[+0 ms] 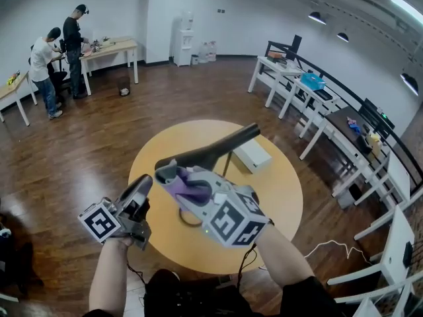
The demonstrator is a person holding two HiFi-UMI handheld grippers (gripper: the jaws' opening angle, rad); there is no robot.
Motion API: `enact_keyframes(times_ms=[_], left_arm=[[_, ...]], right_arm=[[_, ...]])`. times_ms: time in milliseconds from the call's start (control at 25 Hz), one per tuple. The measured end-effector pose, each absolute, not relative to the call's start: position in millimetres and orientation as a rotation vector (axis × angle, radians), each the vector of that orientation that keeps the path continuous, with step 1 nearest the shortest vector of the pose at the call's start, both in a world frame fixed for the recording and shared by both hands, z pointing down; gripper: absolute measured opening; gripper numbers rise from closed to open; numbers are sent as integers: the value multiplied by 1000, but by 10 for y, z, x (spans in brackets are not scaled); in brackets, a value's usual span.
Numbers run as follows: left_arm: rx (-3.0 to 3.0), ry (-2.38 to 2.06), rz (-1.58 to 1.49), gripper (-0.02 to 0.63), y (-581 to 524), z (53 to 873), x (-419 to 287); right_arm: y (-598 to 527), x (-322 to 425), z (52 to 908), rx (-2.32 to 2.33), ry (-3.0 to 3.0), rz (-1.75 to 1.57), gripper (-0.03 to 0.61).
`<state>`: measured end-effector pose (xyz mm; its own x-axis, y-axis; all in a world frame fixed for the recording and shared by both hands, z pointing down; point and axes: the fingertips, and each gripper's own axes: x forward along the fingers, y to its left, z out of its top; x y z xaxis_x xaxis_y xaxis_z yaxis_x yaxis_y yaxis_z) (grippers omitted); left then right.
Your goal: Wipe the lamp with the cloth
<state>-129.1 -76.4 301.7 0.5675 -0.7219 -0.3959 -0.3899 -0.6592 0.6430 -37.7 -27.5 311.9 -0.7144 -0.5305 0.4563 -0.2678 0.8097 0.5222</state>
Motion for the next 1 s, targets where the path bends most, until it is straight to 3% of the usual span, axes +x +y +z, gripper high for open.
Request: enact_keyframes(times_ms=[520,720,1000], left_arm=[[2388,-482,-717,52,-1607,3237,-1533],[2417,-234,-563,54,-1973,3273,-1518],[2369,-10,-448,52,-2142,3401,-1470]], right_arm=[[-2090,1480,2577,1268,-1754,-210,91],[-2202,1501,2649,1352,-1579,-59,91],[-1959,971,2761,1340,-1602,-5,91]])
